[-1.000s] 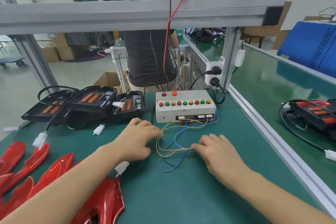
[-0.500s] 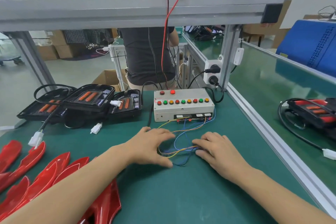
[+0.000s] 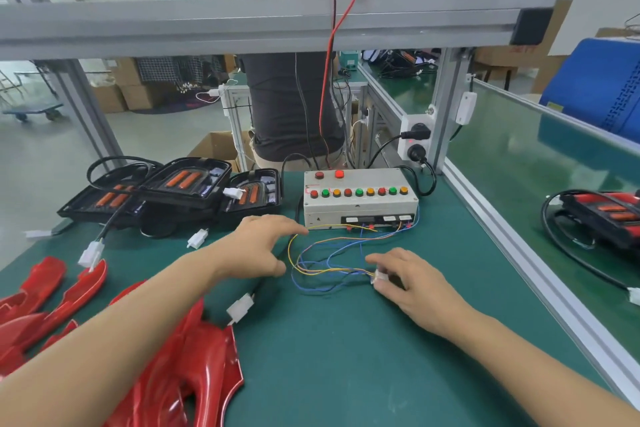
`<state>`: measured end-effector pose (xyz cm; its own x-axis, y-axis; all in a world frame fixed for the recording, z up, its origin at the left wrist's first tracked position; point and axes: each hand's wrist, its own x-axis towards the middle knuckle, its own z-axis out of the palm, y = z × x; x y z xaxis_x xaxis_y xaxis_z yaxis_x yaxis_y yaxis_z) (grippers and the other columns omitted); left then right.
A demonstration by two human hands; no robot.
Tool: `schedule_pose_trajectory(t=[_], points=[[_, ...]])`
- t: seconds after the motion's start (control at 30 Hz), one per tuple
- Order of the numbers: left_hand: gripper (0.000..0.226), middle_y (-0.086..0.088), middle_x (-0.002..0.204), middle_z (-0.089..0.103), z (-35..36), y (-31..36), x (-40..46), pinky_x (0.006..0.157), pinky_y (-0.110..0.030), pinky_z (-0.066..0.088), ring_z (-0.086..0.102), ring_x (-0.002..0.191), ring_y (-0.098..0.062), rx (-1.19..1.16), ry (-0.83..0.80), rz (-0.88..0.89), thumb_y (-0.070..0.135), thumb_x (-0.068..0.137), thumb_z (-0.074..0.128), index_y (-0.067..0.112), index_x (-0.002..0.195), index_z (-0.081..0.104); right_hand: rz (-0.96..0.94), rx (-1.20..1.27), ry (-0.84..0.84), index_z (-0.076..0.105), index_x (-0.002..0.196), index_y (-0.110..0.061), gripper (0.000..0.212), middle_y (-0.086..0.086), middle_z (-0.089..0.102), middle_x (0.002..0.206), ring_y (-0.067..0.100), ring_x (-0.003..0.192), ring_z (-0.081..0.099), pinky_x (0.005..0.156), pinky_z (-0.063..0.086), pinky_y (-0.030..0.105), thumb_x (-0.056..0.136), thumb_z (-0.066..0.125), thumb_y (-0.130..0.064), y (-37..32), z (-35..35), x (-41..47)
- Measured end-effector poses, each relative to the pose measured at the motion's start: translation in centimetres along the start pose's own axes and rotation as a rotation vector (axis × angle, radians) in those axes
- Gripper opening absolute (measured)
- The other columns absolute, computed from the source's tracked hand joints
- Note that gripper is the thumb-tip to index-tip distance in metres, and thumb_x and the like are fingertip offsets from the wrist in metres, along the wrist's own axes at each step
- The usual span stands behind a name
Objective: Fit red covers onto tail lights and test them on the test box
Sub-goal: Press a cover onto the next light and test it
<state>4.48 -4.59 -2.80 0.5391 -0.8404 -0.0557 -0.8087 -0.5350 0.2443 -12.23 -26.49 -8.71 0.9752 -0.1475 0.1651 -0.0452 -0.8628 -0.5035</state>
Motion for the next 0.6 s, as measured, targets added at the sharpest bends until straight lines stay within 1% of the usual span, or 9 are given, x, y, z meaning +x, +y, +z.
schedule_pose_trajectory(t=[0.13,0.23,0.3,0.33,0.4,0.47,0.53,0.57,0.6], points=[[0.065,0.010,0.140,0.043,-1.7,-0.5,-1.9,0.112,-0.024,0.023,0.037,0.130,-0.007,-0.127,0.066,-0.013,0.010,0.074,0.070,0.026,0.134,0.050,0.009,0.078,-0.008,0.050,0.136,-0.032,0.046,-0.024,0.047,0.109,0.001,0.109,0.048,0.097,0.035,0.018,0.092,0.061,-0.030,0.0,-0.3,-0.8],[0.052,0.010,0.131,0.051,-2.5,-1.1,-3.2,0.107,-0.024,0.031,0.045,0.123,-0.009,-0.097,0.096,-0.093,0.012,0.078,0.070,0.024,0.127,0.057,-0.003,0.051,-0.051,0.046,0.138,-0.036,0.055,-0.022,0.046,0.123,0.000,0.119,0.044,0.105,0.031,0.022,0.087,0.067,-0.033,-0.3,-0.8,-1.5],[0.037,0.009,0.114,0.059,-3.2,-1.6,-4.1,0.093,-0.021,0.039,0.054,0.108,-0.010,-0.075,0.119,-0.179,0.014,0.080,0.070,0.023,0.115,0.063,-0.001,0.036,-0.030,0.043,0.139,-0.039,0.060,-0.022,0.041,0.131,-0.001,0.123,0.039,0.109,0.027,0.024,0.085,0.069,-0.037,-0.5,-1.1,-2.0],[0.029,0.010,0.102,0.063,-3.6,-1.9,-4.6,0.081,-0.015,0.042,0.058,0.097,-0.009,-0.088,0.147,-0.223,0.014,0.080,0.069,0.023,0.107,0.067,-0.005,0.026,-0.004,0.043,0.139,-0.039,0.060,-0.022,0.039,0.133,-0.004,0.121,0.036,0.108,0.025,0.023,0.085,0.069,-0.038,-0.7,-1.3,-2.3],[0.012,0.014,0.076,0.065,-4.3,-2.5,-5.6,0.059,-0.009,0.039,0.059,0.071,-0.004,-0.169,0.244,-0.300,0.014,0.081,0.068,0.024,0.088,0.071,-0.032,-0.003,0.053,0.045,0.136,-0.041,0.057,-0.026,0.037,0.130,-0.018,0.113,0.028,0.102,0.020,0.017,0.085,0.068,-0.037,-1.1,-1.5,-2.8],[0.016,0.015,0.060,0.061,-4.6,-2.7,-6.3,0.053,-0.011,0.038,0.054,0.057,0.002,-0.209,0.307,-0.342,0.015,0.082,0.067,0.027,0.072,0.069,-0.082,-0.024,0.100,0.049,0.133,-0.038,0.053,-0.031,0.038,0.125,-0.027,0.111,0.022,0.098,0.016,0.013,0.085,0.070,-0.032,-1.9,-1.4,-3.0],[0.014,0.014,0.062,0.061,-4.2,-2.6,-6.6,0.056,-0.013,0.039,0.056,0.061,-0.001,-0.164,0.275,-0.368,0.018,0.081,0.067,0.028,0.071,0.067,-0.130,-0.034,0.123,0.058,0.128,-0.030,0.048,-0.034,0.039,0.119,-0.026,0.112,0.027,0.098,0.019,0.018,0.083,0.074,-0.025,-2.8,-1.1,-3.0],[0.009,0.013,0.071,0.063,-3.9,-2.7,-6.5,0.063,-0.017,0.043,0.060,0.071,-0.008,-0.141,0.299,-0.391,0.020,0.081,0.067,0.028,0.076,0.068,-0.156,-0.044,0.128,0.062,0.125,-0.027,0.046,-0.030,0.043,0.116,-0.019,0.110,0.036,0.099,0.022,0.022,0.081,0.076,-0.022,-3.4,-0.8,-2.9],[0.008,0.008,0.086,0.065,-3.7,-2.9,-6.3,0.074,-0.024,0.045,0.061,0.086,-0.015,-0.112,0.376,-0.428,0.021,0.080,0.068,0.027,0.086,0.069,-0.181,-0.058,0.131,0.066,0.121,-0.024,0.045,-0.025,0.048,0.115,-0.010,0.104,0.043,0.098,0.025,0.026,0.079,0.078,-0.019,-3.9,-0.5,-2.8]])
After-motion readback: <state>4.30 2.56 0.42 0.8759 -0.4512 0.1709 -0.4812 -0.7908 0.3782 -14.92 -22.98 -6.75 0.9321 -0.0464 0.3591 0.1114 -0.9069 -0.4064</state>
